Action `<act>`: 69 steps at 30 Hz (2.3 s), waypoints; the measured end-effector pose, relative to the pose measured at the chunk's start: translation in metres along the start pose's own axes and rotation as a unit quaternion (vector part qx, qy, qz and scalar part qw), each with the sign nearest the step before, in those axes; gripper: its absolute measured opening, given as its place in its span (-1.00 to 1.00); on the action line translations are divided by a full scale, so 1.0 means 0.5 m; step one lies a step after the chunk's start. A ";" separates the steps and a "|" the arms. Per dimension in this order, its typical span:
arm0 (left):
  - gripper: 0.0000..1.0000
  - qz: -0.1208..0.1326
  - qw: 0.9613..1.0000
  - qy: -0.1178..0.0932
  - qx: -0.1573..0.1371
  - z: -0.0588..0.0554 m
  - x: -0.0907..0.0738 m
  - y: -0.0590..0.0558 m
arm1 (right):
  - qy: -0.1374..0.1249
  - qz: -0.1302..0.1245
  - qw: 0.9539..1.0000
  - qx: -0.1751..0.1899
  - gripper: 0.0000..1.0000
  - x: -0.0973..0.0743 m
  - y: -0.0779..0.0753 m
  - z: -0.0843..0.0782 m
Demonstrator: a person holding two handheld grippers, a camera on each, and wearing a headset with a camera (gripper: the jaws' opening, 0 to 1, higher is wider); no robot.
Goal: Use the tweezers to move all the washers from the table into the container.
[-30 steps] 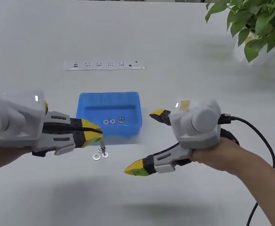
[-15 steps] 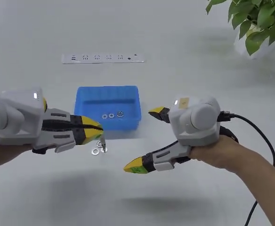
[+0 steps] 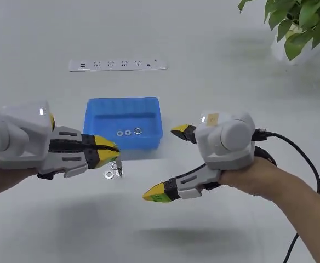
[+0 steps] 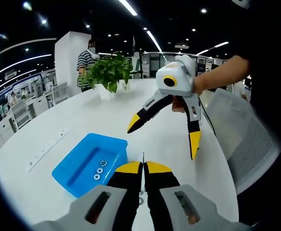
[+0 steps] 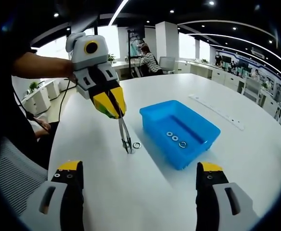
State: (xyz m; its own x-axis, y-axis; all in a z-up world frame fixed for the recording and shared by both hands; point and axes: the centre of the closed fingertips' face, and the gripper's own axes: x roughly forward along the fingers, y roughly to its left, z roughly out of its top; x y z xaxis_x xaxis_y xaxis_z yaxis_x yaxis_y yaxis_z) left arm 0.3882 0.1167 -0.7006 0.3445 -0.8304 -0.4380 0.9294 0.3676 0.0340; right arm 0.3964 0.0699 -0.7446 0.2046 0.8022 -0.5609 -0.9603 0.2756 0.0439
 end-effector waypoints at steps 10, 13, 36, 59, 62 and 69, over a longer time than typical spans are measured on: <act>-0.89 0.002 1.000 0.002 -0.002 -0.002 -0.004 0.001 | -0.015 0.027 0.999 -0.037 0.70 0.013 0.020 0.016; -0.89 0.000 1.000 0.003 -0.001 -0.004 -0.006 -0.001 | -0.020 0.038 0.998 -0.052 0.54 0.018 0.028 0.023; -0.89 0.000 1.000 0.008 -0.004 -0.005 -0.004 0.001 | -0.014 0.101 0.987 -0.125 -0.38 0.089 0.047 0.046; -0.89 -0.006 1.000 0.008 -0.003 -0.002 0.000 -0.001 | 0.033 0.150 0.972 -0.176 -0.72 0.138 0.058 0.029; -0.89 -0.008 1.000 0.008 -0.002 -0.002 0.001 -0.003 | 0.035 0.153 0.972 -0.173 -0.75 0.141 0.058 0.028; -0.89 -0.009 1.000 0.009 -0.001 -0.003 0.001 -0.003 | 0.039 0.159 0.972 -0.171 -0.77 0.146 0.062 0.024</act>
State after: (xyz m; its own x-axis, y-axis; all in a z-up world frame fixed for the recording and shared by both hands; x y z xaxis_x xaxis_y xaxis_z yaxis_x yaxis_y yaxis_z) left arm 0.3866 0.1166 -0.7023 0.3248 -0.8291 -0.4551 0.9351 0.3535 0.0235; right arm 0.3837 0.1434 -0.7746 -0.1157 0.7715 -0.6256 -0.9822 -0.1825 -0.0434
